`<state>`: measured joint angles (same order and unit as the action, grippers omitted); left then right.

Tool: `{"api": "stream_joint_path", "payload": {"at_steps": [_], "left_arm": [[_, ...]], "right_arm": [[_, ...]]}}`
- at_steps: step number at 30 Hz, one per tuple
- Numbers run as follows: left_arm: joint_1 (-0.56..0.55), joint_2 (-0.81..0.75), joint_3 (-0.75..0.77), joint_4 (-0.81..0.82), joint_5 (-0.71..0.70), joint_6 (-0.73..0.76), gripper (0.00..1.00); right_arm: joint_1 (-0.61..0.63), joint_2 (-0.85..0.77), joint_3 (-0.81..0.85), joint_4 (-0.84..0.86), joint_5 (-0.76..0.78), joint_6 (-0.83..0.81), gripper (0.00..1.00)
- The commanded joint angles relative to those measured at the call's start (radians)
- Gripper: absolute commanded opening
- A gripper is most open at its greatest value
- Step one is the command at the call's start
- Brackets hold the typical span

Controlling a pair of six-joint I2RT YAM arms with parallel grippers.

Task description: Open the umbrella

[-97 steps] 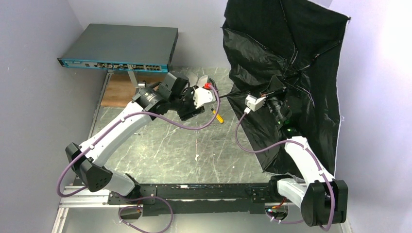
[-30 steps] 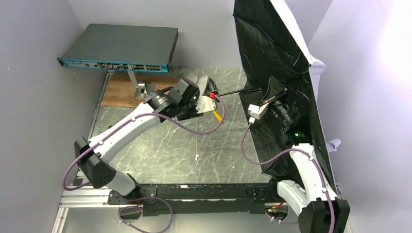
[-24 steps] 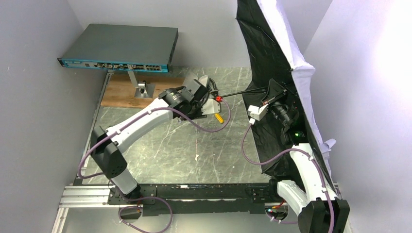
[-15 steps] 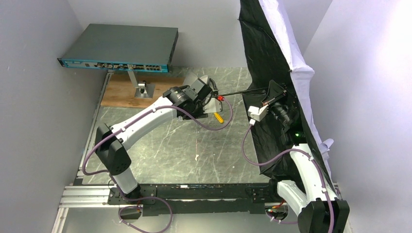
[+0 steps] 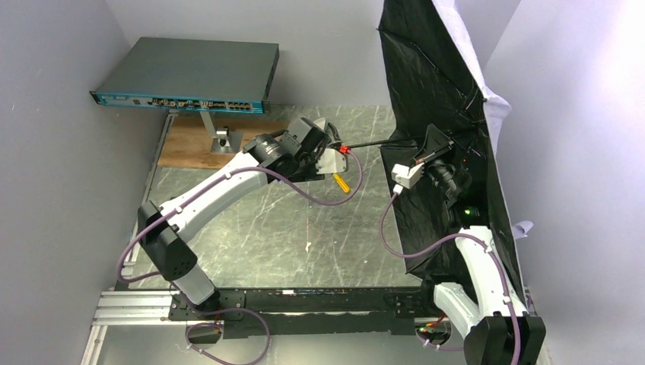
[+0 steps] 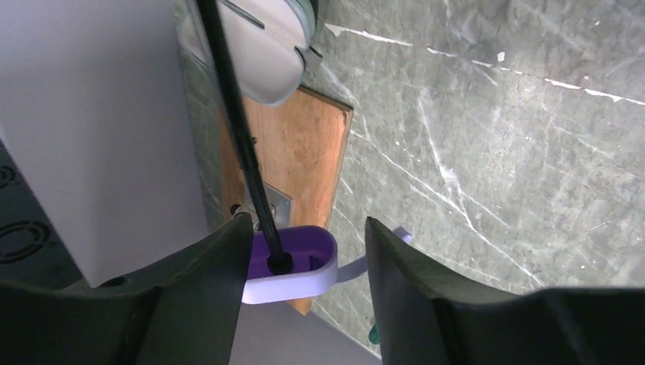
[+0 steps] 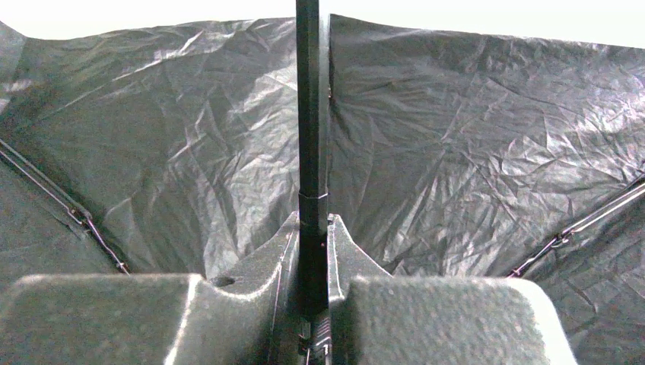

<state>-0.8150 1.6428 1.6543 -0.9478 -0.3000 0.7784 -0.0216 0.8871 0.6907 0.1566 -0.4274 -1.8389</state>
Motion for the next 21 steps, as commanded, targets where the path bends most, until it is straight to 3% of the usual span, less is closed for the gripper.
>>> {"api": "stream_joint_path", "payload": {"at_steps": [1, 6, 16, 21], "left_arm": [[0.011, -0.11, 0.008, 0.043, 0.053, 0.012, 0.56], [-0.002, -0.172, -0.005, 0.084, 0.068, 0.004, 0.49], [-0.011, -0.133, 0.138, -0.058, 0.211, -0.055, 0.71], [-0.015, -0.081, 0.12, -0.009, 0.16, -0.047, 0.75]], "right_arm": [[-0.019, -0.011, 0.012, -0.001, 0.036, 0.003, 0.0], [-0.019, -0.009, 0.013, -0.024, 0.052, -0.013, 0.0], [-0.018, -0.021, 0.005, -0.017, 0.035, -0.015, 0.0], [-0.018, -0.034, 0.012, -0.011, 0.012, 0.004, 0.0]]}}
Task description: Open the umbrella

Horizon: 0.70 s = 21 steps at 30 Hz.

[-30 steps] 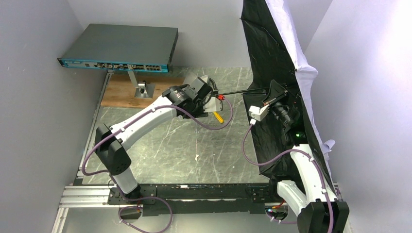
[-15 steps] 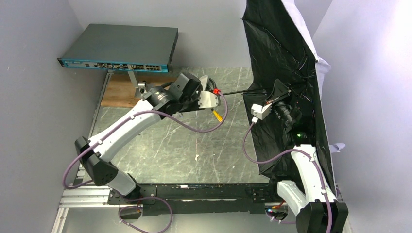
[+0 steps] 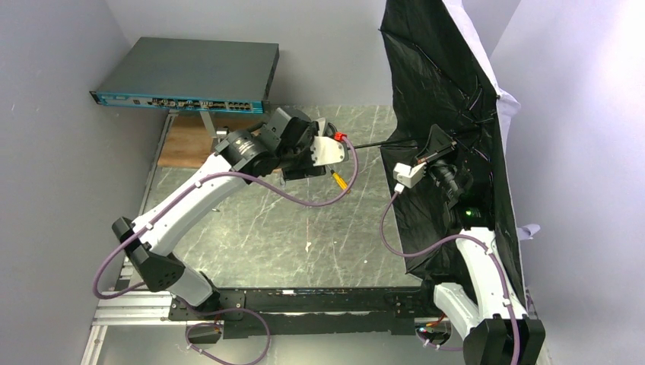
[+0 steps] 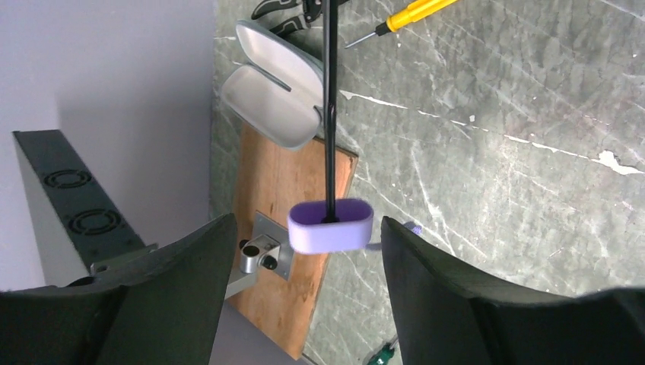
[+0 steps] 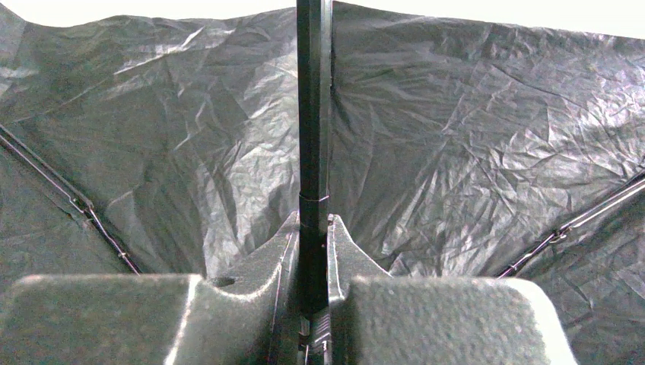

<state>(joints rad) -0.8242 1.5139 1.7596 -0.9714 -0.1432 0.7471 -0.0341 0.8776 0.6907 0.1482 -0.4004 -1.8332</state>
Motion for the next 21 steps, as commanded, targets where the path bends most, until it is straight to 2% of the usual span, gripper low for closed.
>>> {"api": "stream_joint_path", "payload": {"at_steps": [1, 5, 9, 11, 13, 15, 20, 21], "left_arm": [[-0.006, 0.065, 0.02, 0.026, -0.008, -0.017, 0.74], [-0.006, 0.147, 0.057, 0.039, -0.051, -0.028, 0.75], [-0.005, 0.195, 0.021, 0.106, -0.103, -0.013, 0.73], [-0.002, 0.211, 0.01, 0.109, -0.135, -0.015, 0.66], [0.006, 0.215, 0.0, 0.077, -0.166, -0.016, 0.52], [0.026, 0.198, -0.039, 0.066, -0.197, -0.013, 0.43], [0.111, 0.144, -0.168, 0.013, -0.262, 0.009, 0.38], [0.125, 0.129, -0.188, 0.0, -0.262, 0.007, 0.33]], "right_arm": [[-0.006, -0.027, 0.013, -0.004, -0.016, -0.001, 0.0], [-0.005, -0.03, 0.012, 0.004, -0.016, 0.005, 0.0], [-0.006, -0.034, 0.013, 0.01, -0.013, 0.014, 0.0], [-0.006, -0.037, 0.012, 0.014, -0.005, 0.013, 0.0], [-0.008, -0.041, 0.017, 0.013, 0.007, 0.02, 0.0], [-0.01, -0.041, 0.024, 0.01, 0.027, 0.035, 0.0], [-0.032, -0.009, 0.018, 0.059, 0.1, 0.037, 0.0], [-0.038, 0.01, 0.02, 0.073, 0.133, 0.036, 0.0]]}}
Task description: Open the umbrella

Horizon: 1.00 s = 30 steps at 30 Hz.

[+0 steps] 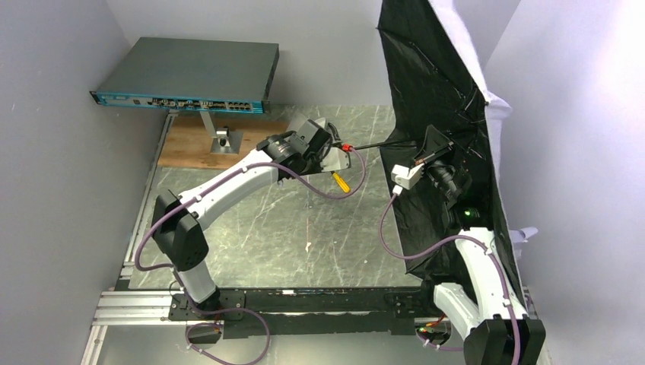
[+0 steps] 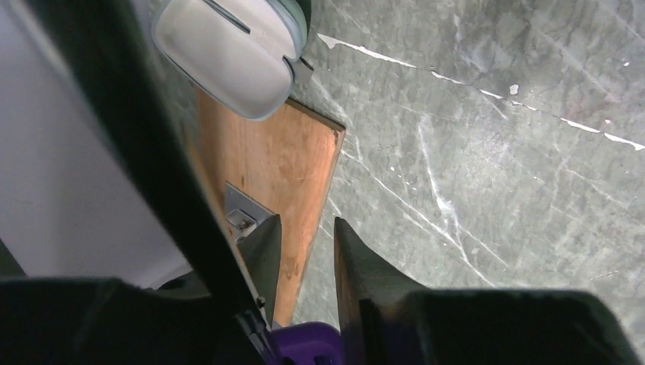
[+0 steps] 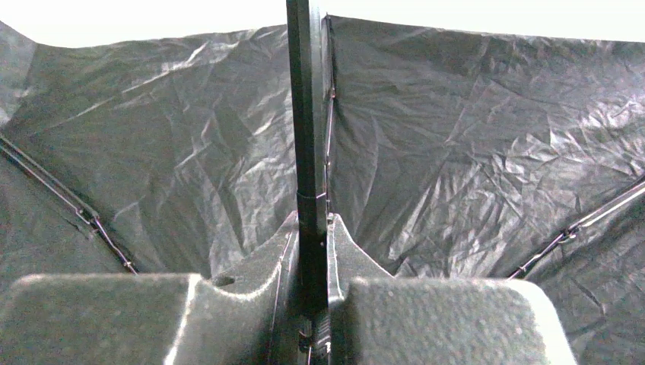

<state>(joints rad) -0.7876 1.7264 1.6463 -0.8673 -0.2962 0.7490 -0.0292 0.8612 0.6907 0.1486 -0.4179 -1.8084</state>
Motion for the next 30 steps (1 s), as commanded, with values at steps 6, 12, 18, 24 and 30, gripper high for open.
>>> {"api": "stream_joint_path", "payload": {"at_steps": [6, 12, 18, 24, 30], "left_arm": [[0.066, -0.174, -0.088, -0.159, -0.054, 0.003, 0.0], [0.02, -0.226, -0.112, -0.158, -0.082, 0.037, 0.0], [0.03, -0.284, -0.198, -0.149, -0.094, 0.055, 0.0], [0.039, -0.309, -0.212, -0.165, -0.091, 0.051, 0.0], [0.051, -0.325, -0.256, -0.159, -0.096, 0.058, 0.0]], "right_arm": [[-0.069, 0.155, 0.034, 0.18, 0.327, -0.051, 0.0], [-0.106, 0.269, 0.078, 0.241, 0.402, -0.074, 0.0], [-0.156, 0.357, 0.154, 0.274, 0.482, -0.061, 0.0], [-0.189, 0.396, 0.177, 0.316, 0.512, -0.036, 0.0], [-0.197, 0.404, 0.179, 0.358, 0.53, 0.01, 0.08]]}}
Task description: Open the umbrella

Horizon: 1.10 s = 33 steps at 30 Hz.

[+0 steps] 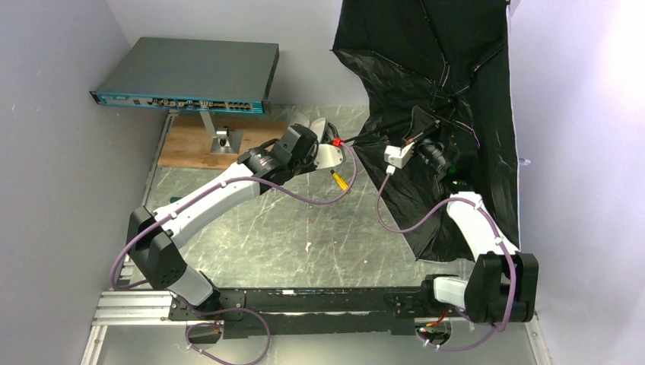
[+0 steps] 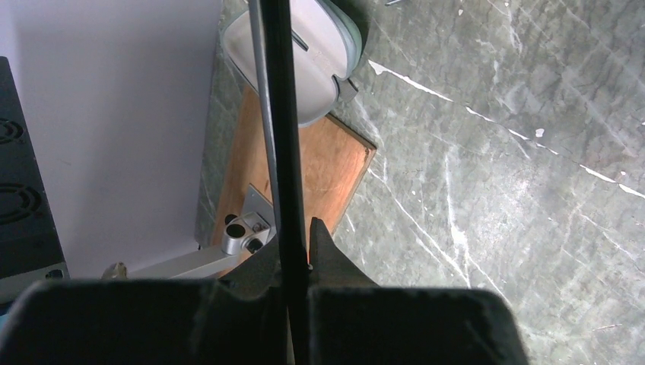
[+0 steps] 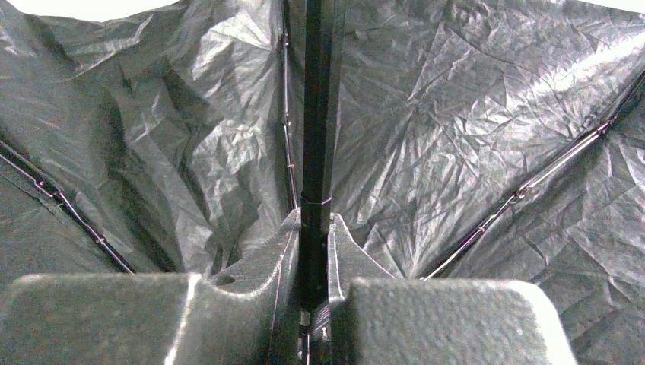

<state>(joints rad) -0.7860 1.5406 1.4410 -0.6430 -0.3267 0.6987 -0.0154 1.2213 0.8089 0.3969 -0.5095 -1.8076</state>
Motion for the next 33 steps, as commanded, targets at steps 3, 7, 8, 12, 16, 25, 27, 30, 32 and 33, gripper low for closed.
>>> {"api": "stream_joint_path", "payload": {"at_steps": [3, 7, 8, 12, 16, 25, 27, 30, 32, 33], "left_arm": [[0.052, -0.141, -0.052, -0.381, -0.061, 0.116, 0.0], [0.057, -0.139, -0.055, -0.378, -0.059, 0.122, 0.0], [0.056, -0.14, -0.057, -0.377, -0.057, 0.123, 0.0], [0.057, -0.141, -0.062, -0.379, -0.055, 0.122, 0.0], [0.06, -0.147, -0.076, -0.376, -0.062, 0.123, 0.0], [0.095, -0.165, -0.107, -0.39, -0.066, 0.108, 0.0], [0.103, -0.18, -0.125, -0.391, -0.066, 0.108, 0.0], [0.11, -0.196, -0.146, -0.398, -0.071, 0.108, 0.0], [0.112, -0.203, -0.153, -0.403, -0.071, 0.106, 0.0], [0.115, -0.206, -0.156, -0.406, -0.07, 0.103, 0.0]], "right_arm": [[-0.217, 0.044, 0.068, 0.107, 0.636, 0.027, 0.13], [-0.236, 0.045, 0.074, 0.107, 0.651, 0.038, 0.14], [-0.242, 0.046, 0.076, 0.111, 0.653, 0.041, 0.16], [-0.273, 0.041, 0.072, 0.116, 0.651, 0.052, 0.2], [-0.303, 0.03, 0.055, 0.12, 0.632, 0.049, 0.2], [-0.395, 0.078, 0.079, 0.152, 0.605, 0.039, 0.19], [-0.408, 0.091, 0.092, 0.154, 0.603, 0.04, 0.19], [-0.428, 0.112, 0.115, 0.167, 0.609, 0.042, 0.19], [-0.436, 0.125, 0.138, 0.162, 0.619, 0.05, 0.19], [-0.441, 0.128, 0.147, 0.163, 0.621, 0.051, 0.19]]}}
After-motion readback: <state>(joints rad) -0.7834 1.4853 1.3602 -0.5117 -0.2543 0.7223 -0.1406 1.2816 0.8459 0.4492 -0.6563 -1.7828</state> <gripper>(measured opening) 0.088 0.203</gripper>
